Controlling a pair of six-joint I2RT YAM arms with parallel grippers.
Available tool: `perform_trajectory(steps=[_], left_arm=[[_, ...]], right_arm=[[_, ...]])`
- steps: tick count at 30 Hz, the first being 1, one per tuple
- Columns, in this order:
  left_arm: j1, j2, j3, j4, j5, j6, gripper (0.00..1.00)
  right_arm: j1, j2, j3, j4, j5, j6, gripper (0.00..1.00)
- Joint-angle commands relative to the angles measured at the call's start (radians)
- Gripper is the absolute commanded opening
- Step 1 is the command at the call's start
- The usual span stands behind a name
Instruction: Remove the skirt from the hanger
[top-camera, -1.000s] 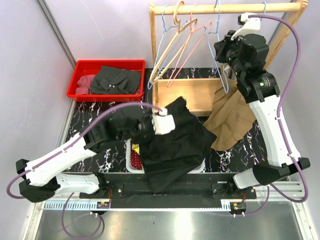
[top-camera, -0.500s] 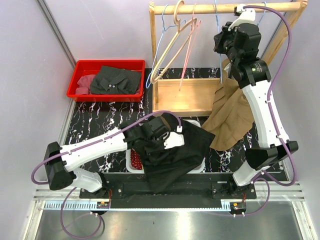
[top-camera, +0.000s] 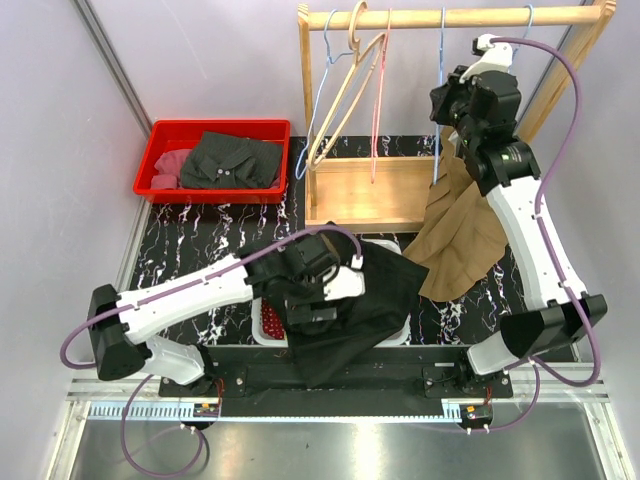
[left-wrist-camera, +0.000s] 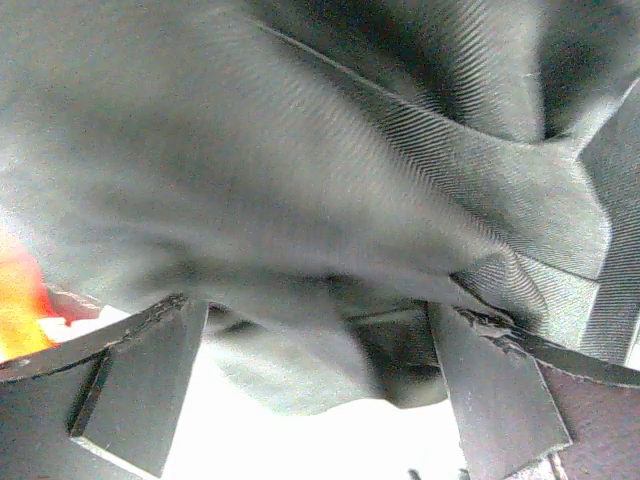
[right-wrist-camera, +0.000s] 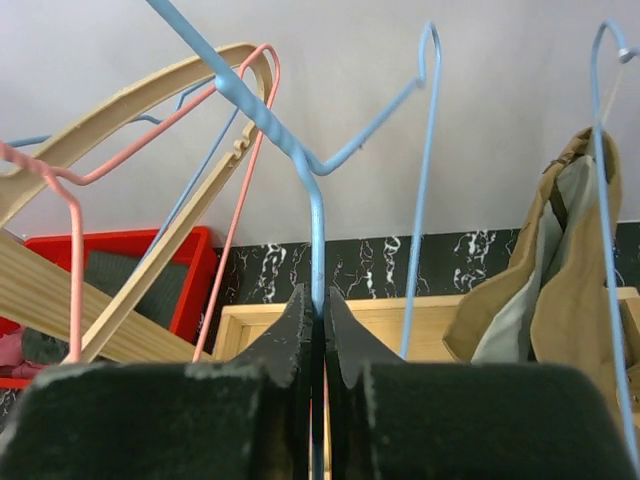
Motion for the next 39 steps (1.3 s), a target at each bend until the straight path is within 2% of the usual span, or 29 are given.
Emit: perform_trajectory(steps=[1, 4, 9, 14, 19, 29, 34, 37, 39], left_arm=[[-0.006, -0.063, 0.284, -0.011, -0.119, 0.082, 0.99], [-0.004, -0.066, 0.471, -0.077, -0.129, 0.082, 0.99], [-0.006, -0.051, 0.698, -0.196, -0.143, 0.033, 0.99], [-0.006, -0.077, 0.743, -0.192, -0.148, 0.002, 0.99], [-0.006, -0.1, 0.733, -0.168, -0.163, 0.004, 0.99], [-0.006, -0.121, 0.739, -0.143, -0.168, 0.012, 0.99], [-0.001, -0.138, 0.737, -0.137, -0.18, 0.019, 0.99], [0.0, -0.138, 0.742, -0.129, -0.18, 0.021, 0.99], [0.002, -0.134, 0.748, -0.125, -0.175, 0.021, 0.99]], right_arm=[[-0.009, -0.095, -0.022, -0.069, 0.009, -0.019, 0.3], [-0.008, -0.143, -0.007, -0.1, 0.064, -0.059, 0.57], [-0.012, -0.267, -0.059, -0.071, 0.263, -0.104, 0.65], [-0.04, -0.267, -0.088, -0.028, 0.405, -0.133, 0.71], [-0.104, -0.201, 0.009, -0.025, 0.362, -0.128, 0.72], [-0.196, 0.032, 0.189, -0.049, 0.298, -0.104, 0.7], [-0.203, 0.06, 0.154, -0.054, 0.259, -0.078, 0.63], [-0.203, 0.061, 0.117, -0.054, 0.247, -0.064, 0.56], [-0.204, 0.047, 0.091, -0.054, 0.243, -0.055, 0.47]])
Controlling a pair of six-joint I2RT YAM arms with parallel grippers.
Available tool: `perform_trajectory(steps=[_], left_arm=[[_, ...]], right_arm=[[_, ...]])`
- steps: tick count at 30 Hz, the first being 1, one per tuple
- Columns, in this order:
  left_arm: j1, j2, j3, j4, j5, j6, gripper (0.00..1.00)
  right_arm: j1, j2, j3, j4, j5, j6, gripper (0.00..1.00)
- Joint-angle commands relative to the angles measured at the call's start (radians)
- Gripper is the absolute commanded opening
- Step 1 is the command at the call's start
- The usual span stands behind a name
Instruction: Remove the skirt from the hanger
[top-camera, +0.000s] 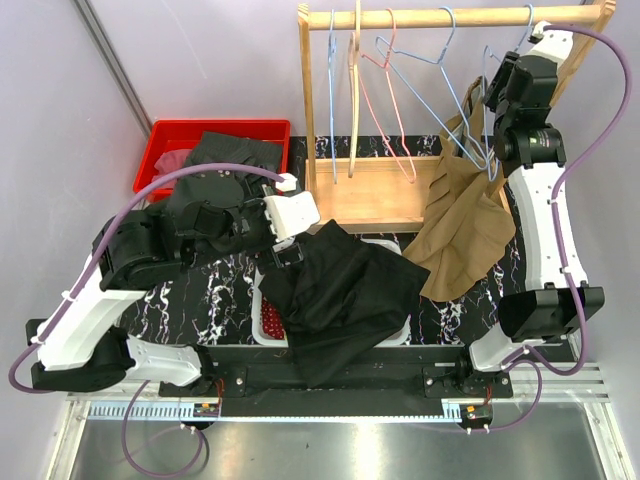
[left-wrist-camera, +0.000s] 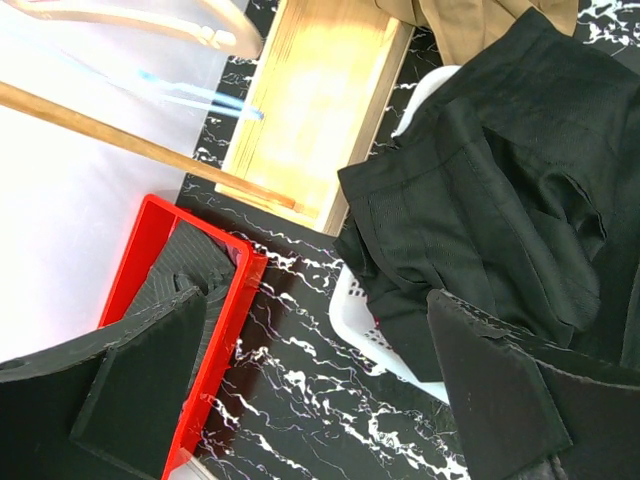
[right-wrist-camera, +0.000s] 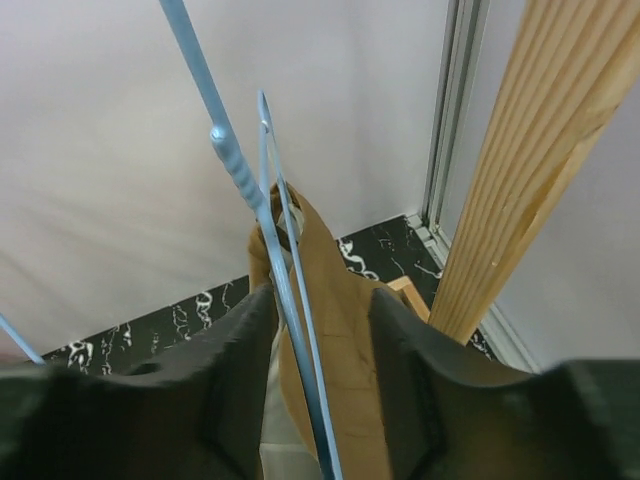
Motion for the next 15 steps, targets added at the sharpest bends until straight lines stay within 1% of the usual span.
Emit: perform_trajectory(steps=[1, 2, 3, 6, 8, 11, 12, 14, 15], left_arm=[[0.004, -0.011, 0.027, 0.057, -0.016, 0.003, 0.99], [0.004, -0.011, 0.032, 0.057, -0.012, 0.0, 0.99], [0.004, -0.008, 0.034, 0.059, -0.009, -0.001, 0.99], [0.004, -0.002, 0.049, 0.065, -0.006, -0.01, 0.99], [0.004, 0.003, 0.063, 0.068, -0.009, -0.011, 0.99], [0.005, 0.007, 0.069, 0.074, -0.017, -0.01, 0.99], [0.005, 0.009, 0.07, 0.076, -0.019, -0.01, 0.99], [0.007, 0.01, 0.078, 0.074, -0.017, -0.011, 0.99], [0.008, 0.013, 0.081, 0.073, -0.017, -0.014, 0.99]], right_arm=[[-0.006, -0.035, -0.034, 0.017, -0.029, 0.038, 0.43], [-0.004, -0.045, -0.04, 0.02, -0.032, 0.043, 0.36], [-0.004, -0.048, -0.051, 0.022, -0.032, 0.044, 0.23], [-0.006, -0.077, -0.06, 0.045, -0.013, 0.044, 0.0], [-0.006, -0.092, -0.046, 0.066, -0.004, 0.024, 0.0], [-0.006, -0.091, 0.03, 0.072, -0.004, -0.009, 0.0], [-0.004, -0.088, 0.088, 0.069, -0.001, -0.019, 0.0], [-0.006, -0.075, 0.15, 0.066, 0.0, -0.043, 0.0], [-0.006, -0.072, 0.214, 0.06, -0.003, -0.046, 0.0]])
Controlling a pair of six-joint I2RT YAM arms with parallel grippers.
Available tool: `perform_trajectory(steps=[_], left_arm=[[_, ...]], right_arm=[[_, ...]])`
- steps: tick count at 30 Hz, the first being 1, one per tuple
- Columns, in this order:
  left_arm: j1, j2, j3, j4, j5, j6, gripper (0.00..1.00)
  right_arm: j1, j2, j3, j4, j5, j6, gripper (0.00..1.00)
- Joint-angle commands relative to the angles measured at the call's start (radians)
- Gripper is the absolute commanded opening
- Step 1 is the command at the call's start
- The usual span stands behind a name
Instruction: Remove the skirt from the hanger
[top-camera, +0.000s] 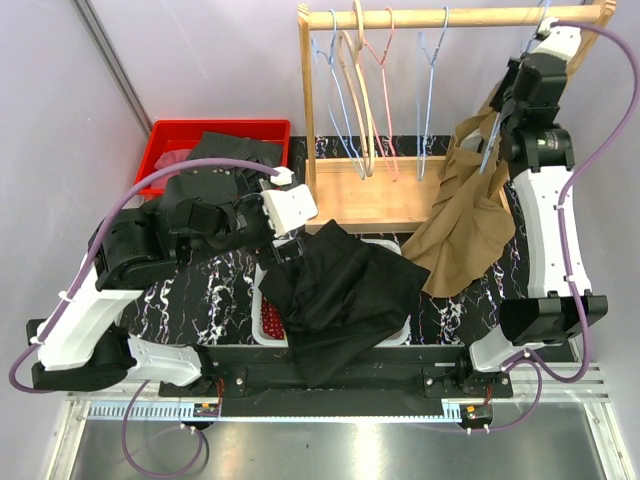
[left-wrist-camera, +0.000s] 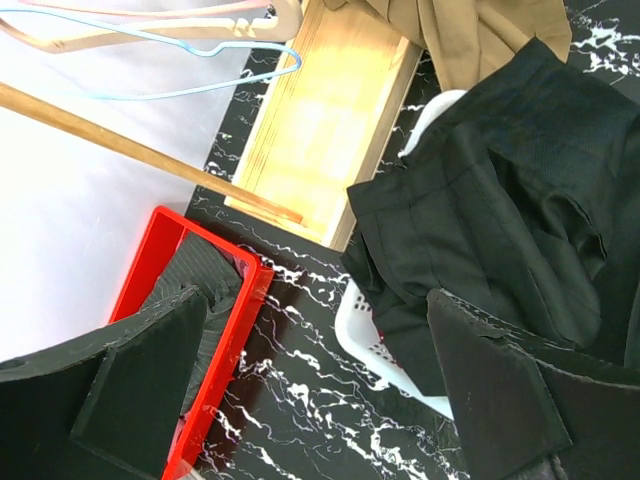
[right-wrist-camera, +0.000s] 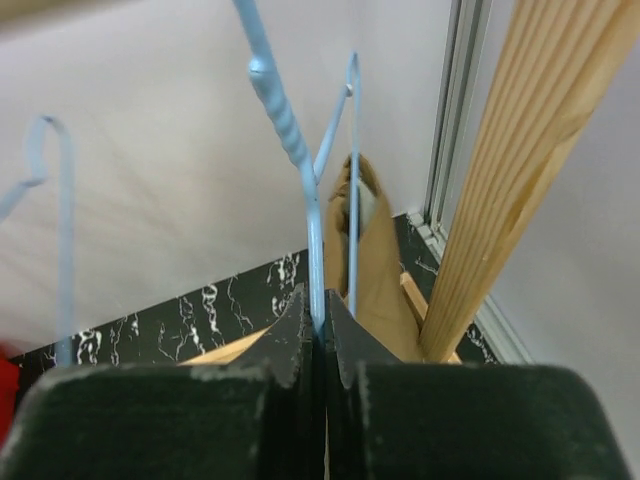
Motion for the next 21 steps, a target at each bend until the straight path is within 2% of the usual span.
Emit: perform_trajectory(steps=[1, 6, 8, 12, 21], left_arm=[[0.009, 0.01, 0.047, 0.054, -0.014, -0.015, 0.99], [0.019, 0.016, 0.058, 0.056, -0.003, -0.029, 0.99], [0.024, 0.016, 0.064, 0.056, 0.003, -0.032, 0.99], [0.032, 0.019, 0.077, 0.053, 0.006, -0.035, 0.99], [0.047, 0.071, 0.125, 0.067, 0.037, -0.055, 0.99]], right_arm=[[-0.004, -0.037, 0.238, 0.099, 0.019, -0.042, 0.0], [-0.002, -0.036, 0.372, 0.062, -0.047, -0.013, 0.0], [-0.001, -0.048, 0.372, 0.04, -0.066, 0.001, 0.0], [-0.002, -0.124, 0.242, -0.013, -0.101, 0.03, 0.0], [-0.001, -0.505, -0.121, -0.121, -0.175, 0.061, 0.0]])
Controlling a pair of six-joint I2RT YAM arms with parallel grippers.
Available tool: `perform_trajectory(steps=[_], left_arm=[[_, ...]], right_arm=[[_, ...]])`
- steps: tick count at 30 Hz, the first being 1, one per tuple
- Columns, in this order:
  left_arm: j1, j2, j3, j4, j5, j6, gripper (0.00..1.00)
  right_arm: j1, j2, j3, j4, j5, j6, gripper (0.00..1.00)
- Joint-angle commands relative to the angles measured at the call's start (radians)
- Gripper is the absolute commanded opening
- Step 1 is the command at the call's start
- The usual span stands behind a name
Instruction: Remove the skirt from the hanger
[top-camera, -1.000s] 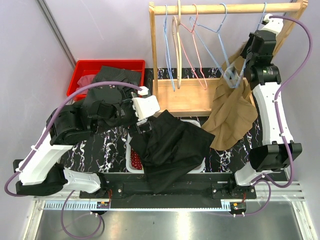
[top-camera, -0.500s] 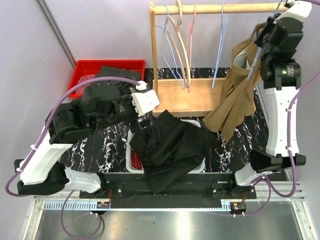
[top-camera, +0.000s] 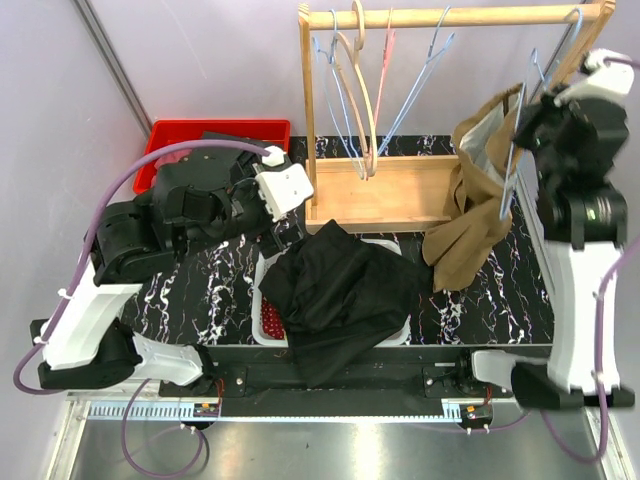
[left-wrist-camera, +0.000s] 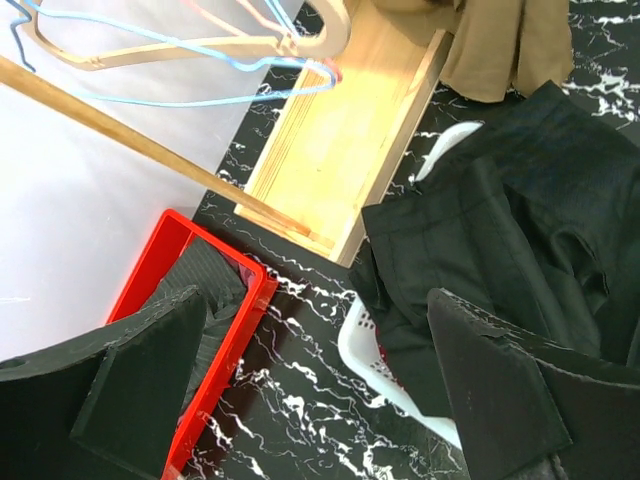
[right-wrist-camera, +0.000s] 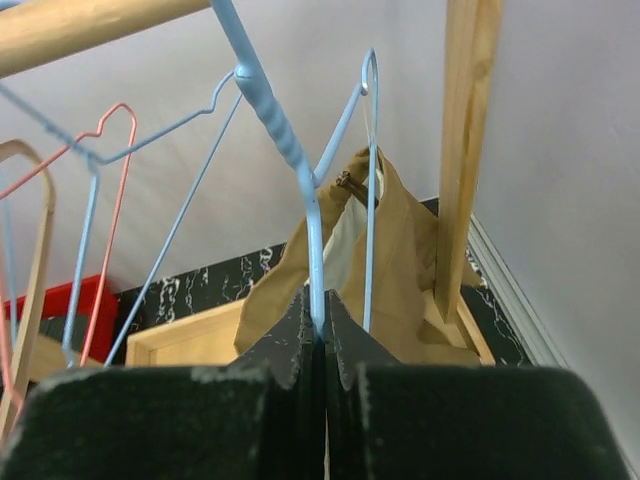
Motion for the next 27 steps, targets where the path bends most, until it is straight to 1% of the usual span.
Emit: perform_trajectory(steps=[1, 3, 5, 6, 9, 10, 12, 13, 14, 15, 16, 18, 19, 22, 25, 26, 27], left_arm=[[0.007, 0.043, 0.056, 0.059, 0.031, -0.021, 0.99], [0.007, 0.08, 0.084, 0.065, 0.036, -0.024, 0.99], [0.007, 0.115, 0.128, 0.074, 0.042, -0.036, 0.99], [0.007, 0.124, 0.143, 0.076, 0.045, -0.041, 0.99], [0.007, 0.152, 0.197, 0.082, 0.089, -0.053, 0.99], [0.007, 0.158, 0.228, 0.08, 0.103, -0.059, 0.99], [0.007, 0.172, 0.258, 0.08, 0.153, -0.061, 0.99], [0.007, 0.176, 0.289, 0.079, 0.169, -0.061, 0.99], [0.007, 0.186, 0.304, 0.076, 0.199, -0.064, 0.99], [0.007, 0.189, 0.321, 0.07, 0.203, -0.062, 0.99], [0.007, 0.192, 0.347, 0.06, 0.239, -0.059, 0.99], [0.007, 0.193, 0.363, 0.051, 0.282, -0.055, 0.99], [0.007, 0.193, 0.37, 0.037, 0.296, -0.049, 0.99], [0.008, 0.186, 0.36, 0.001, 0.359, -0.03, 0.99], [0.021, 0.175, 0.346, -0.033, 0.416, -0.021, 0.99], [0.025, 0.172, 0.343, -0.041, 0.454, -0.02, 0.99], [0.03, 0.17, 0.335, -0.049, 0.473, -0.016, 0.99]], right_arm=[[0.003, -0.263, -0.086, 0.057, -0.062, 0.019, 0.0], [0.007, -0.343, -0.09, 0.015, -0.095, 0.042, 0.0], [0.024, -0.394, -0.096, -0.053, -0.166, 0.07, 0.0], [0.032, -0.444, -0.103, -0.082, -0.187, 0.105, 0.0], [0.072, -0.541, -0.142, -0.16, -0.356, 0.156, 0.0], [0.081, -0.554, -0.139, -0.212, -0.466, 0.159, 0.0], [0.112, -0.571, -0.098, -0.263, -0.563, 0.182, 0.0], [0.119, -0.566, -0.078, -0.304, -0.676, 0.185, 0.0], [0.127, -0.562, -0.034, -0.321, -0.735, 0.191, 0.0], [0.142, -0.552, -0.018, -0.329, -0.797, 0.205, 0.0], [0.148, -0.548, -0.008, -0.319, -0.906, 0.216, 0.0], [0.164, -0.523, 0.029, -0.317, -0.979, 0.239, 0.0], [0.167, -0.513, 0.04, -0.294, -1.044, 0.248, 0.0], [0.171, -0.462, 0.083, -0.21, -1.176, 0.318, 0.0], [0.187, -0.401, 0.164, -0.19, -1.176, 0.328, 0.0], [0.188, -0.388, 0.196, -0.177, -1.182, 0.331, 0.0], [0.19, -0.359, 0.209, -0.161, -1.197, 0.357, 0.0]])
